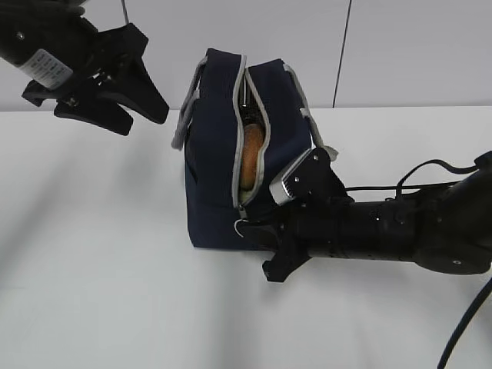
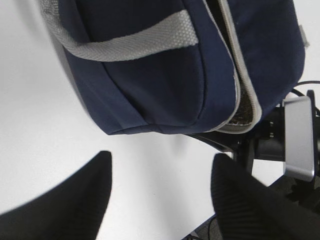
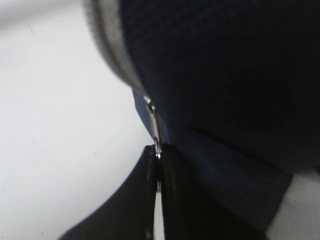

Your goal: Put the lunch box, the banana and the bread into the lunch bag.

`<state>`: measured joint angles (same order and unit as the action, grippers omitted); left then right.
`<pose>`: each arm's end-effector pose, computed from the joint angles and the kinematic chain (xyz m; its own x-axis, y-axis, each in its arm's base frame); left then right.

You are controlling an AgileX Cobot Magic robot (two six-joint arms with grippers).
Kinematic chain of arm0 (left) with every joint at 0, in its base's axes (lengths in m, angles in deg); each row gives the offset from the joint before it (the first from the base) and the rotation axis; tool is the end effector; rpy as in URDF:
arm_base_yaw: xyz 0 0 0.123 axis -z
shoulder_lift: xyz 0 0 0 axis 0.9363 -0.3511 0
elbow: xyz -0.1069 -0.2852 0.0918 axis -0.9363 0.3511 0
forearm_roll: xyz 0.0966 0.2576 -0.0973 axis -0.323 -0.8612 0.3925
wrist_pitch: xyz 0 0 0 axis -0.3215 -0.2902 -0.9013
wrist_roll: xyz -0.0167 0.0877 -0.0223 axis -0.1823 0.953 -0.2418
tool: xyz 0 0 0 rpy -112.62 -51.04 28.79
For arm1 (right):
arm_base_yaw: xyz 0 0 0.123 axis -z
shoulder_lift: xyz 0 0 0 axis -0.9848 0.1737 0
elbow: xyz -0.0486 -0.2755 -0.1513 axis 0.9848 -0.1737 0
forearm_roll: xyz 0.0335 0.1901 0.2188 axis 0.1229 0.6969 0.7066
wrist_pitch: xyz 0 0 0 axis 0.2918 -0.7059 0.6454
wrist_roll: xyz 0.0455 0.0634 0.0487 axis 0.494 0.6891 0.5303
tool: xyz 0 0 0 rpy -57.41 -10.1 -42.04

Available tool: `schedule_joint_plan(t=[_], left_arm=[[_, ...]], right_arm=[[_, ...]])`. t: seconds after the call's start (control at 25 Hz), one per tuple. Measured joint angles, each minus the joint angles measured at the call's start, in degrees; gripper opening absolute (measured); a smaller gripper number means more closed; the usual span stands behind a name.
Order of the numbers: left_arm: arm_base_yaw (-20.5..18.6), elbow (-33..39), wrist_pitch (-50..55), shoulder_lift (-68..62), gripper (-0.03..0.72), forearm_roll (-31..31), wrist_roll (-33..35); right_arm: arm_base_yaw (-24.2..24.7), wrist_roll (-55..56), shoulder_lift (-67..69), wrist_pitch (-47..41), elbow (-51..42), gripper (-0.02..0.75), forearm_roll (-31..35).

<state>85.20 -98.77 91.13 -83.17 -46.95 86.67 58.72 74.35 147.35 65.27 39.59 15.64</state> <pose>0.3569 -0.1441 0.3432 -0.8982 0.1669 -0.4067 0.3546 0.8218 -0.4460 0.3274 0.1778 0.1073 -0.2384 -0.4073 -0.8816 -0.8408 0.5409 -0.0225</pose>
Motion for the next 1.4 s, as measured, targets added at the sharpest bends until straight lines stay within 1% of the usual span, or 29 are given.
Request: schedule_joint_plan(t=[0.28,0.68,1.2,1.4], left_arm=[[0.0,0.0,0.0,0.0,0.435,0.0,0.0],[0.0,0.0,0.0,0.0,0.435,0.0,0.0],[0.0,0.0,0.0,0.0,0.435,0.0,0.0],[0.0,0.0,0.0,0.0,0.435,0.0,0.0]], right_arm=[[0.0,-0.2,5.3,1.5,3.9,-0.015,0.7],[0.0,-0.3,5.6,2.3,4.2,-0.012,0.8],[0.0,-0.4,5.6,2.3,4.2,0.037,0.8],[0.0,-0.4,6.0,2.3,4.2,0.041,0.8]])
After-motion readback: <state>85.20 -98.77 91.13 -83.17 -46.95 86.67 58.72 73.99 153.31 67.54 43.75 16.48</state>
